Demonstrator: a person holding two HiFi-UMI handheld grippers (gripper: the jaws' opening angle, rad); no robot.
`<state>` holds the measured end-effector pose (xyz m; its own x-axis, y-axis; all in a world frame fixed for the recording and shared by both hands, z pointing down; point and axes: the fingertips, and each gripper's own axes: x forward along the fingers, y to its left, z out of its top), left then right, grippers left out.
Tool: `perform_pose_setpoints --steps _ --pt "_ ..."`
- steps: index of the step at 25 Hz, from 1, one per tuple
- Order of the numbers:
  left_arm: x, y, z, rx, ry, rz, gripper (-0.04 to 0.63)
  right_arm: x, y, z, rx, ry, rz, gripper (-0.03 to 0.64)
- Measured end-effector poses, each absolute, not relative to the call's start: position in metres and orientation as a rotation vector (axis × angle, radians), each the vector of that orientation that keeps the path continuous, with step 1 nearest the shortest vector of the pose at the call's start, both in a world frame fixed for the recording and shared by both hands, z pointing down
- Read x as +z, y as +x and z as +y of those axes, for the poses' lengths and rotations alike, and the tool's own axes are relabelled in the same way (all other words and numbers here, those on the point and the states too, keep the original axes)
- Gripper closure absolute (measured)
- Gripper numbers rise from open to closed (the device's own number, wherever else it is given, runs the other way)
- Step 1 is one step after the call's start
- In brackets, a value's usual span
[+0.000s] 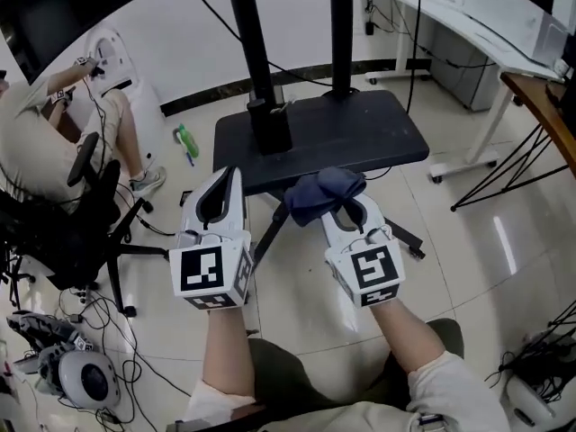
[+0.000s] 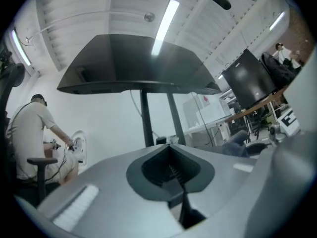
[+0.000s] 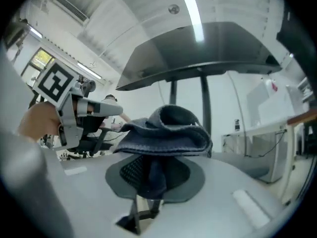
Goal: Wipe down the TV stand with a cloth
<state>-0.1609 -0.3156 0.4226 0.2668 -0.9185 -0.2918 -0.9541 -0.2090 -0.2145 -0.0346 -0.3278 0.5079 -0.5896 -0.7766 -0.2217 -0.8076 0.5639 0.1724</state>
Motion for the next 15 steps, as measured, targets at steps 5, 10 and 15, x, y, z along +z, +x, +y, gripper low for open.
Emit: perform_pose_setpoints --steps 5,10,15 --pt "0.414 -0.077 -0.334 0.227 -2.321 1.585 0.488 0.465 0.059 -0.325 0.378 -1.498 2.560 0.552" --pt "0.461 -0.035 -0.362 0.143 -2.442 1.516 0.487 0.566 0.098 -0.372 0.229 -1.646 2.518 0.550" --pt "0.461 -0.047 -0.359 0.176 -2.392 1.558 0.486 0.714 0.062 -0.465 0.081 -1.654 2.728 0.553"
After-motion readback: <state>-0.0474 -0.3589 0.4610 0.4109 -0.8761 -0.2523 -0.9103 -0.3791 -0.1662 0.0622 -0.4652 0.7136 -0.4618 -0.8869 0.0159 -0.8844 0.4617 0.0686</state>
